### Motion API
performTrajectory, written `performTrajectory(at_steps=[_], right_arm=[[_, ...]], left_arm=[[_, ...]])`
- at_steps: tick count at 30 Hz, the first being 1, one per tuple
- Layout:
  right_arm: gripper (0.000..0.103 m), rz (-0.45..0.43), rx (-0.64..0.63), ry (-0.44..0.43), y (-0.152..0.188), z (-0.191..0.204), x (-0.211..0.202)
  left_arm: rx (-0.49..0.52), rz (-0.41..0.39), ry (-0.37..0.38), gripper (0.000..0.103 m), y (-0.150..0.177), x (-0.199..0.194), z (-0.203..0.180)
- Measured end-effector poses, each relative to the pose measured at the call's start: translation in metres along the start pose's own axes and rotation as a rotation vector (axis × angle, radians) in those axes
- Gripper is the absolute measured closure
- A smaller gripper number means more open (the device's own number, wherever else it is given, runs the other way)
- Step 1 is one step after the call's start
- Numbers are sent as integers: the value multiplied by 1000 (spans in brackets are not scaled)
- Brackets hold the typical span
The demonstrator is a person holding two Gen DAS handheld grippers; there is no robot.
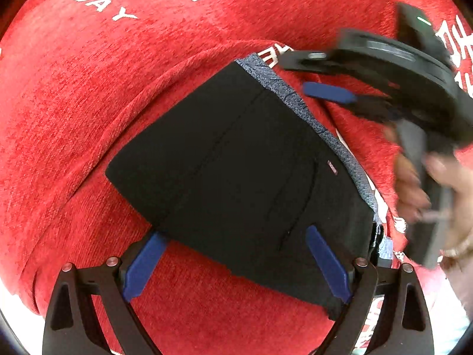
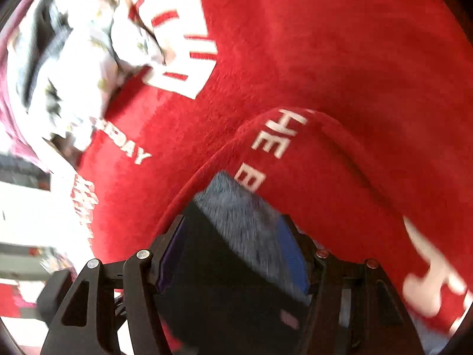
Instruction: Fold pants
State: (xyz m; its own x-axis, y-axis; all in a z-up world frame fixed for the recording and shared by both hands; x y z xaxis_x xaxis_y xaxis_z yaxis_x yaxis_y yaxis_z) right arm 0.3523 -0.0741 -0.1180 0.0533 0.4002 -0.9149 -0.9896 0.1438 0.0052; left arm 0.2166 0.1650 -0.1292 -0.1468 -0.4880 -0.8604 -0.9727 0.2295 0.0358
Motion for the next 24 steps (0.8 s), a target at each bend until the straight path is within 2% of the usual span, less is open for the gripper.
performTrajectory(at_steps=[1, 3, 4, 5, 8, 11, 13, 14, 17, 21, 24], right_arm=[[46, 14, -9, 20, -5, 0, 7], [71, 66, -3, 40, -12, -3, 27], [90, 89, 10, 42, -12, -6, 33], [92, 106, 32, 20, -11, -8, 37], [93, 100, 11, -59, -9, 3, 29], [93, 109, -47, -30, -8, 10, 28], [93, 116, -26, 21, -12, 4, 38], [87, 116, -1, 19, -13, 1, 43], [86, 91, 81, -15, -12, -5, 38], [85, 63, 51, 25, 3, -5, 9], [83, 38, 58, 32, 29, -7, -17]], left_arm=[[5, -4, 5, 8, 1, 0, 0], [10, -13, 15, 8, 3, -2, 1], [7, -14, 20, 8, 3, -2, 1], [-1, -15, 25, 8, 4, -4, 2], [-54, -22, 72, 8, 2, -10, 6], [-92, -35, 108, 8, 2, -9, 13], [-71, -35, 85, 8, 2, -9, 11], [-56, -31, 69, 8, 3, -9, 9], [-24, -21, 37, 8, 5, -8, 5], [-17, -15, 19, 8, 7, -7, 3], [-2, -10, -11, 8, 9, -5, -2]])
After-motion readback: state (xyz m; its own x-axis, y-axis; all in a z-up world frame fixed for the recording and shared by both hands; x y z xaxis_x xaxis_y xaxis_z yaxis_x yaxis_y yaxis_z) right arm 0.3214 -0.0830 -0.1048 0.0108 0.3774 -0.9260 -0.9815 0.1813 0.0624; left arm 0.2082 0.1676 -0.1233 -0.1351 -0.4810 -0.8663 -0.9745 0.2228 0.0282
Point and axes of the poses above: each gripper's, at about its wrist camera, not at the fingertips, and x roughly the way its jaws point, z to its left, y to its underside, the point moved 6 cm from there along x, roughly the way its jaws point, and after that the axes turned 9 degrees about z, right-handed, at the moved point
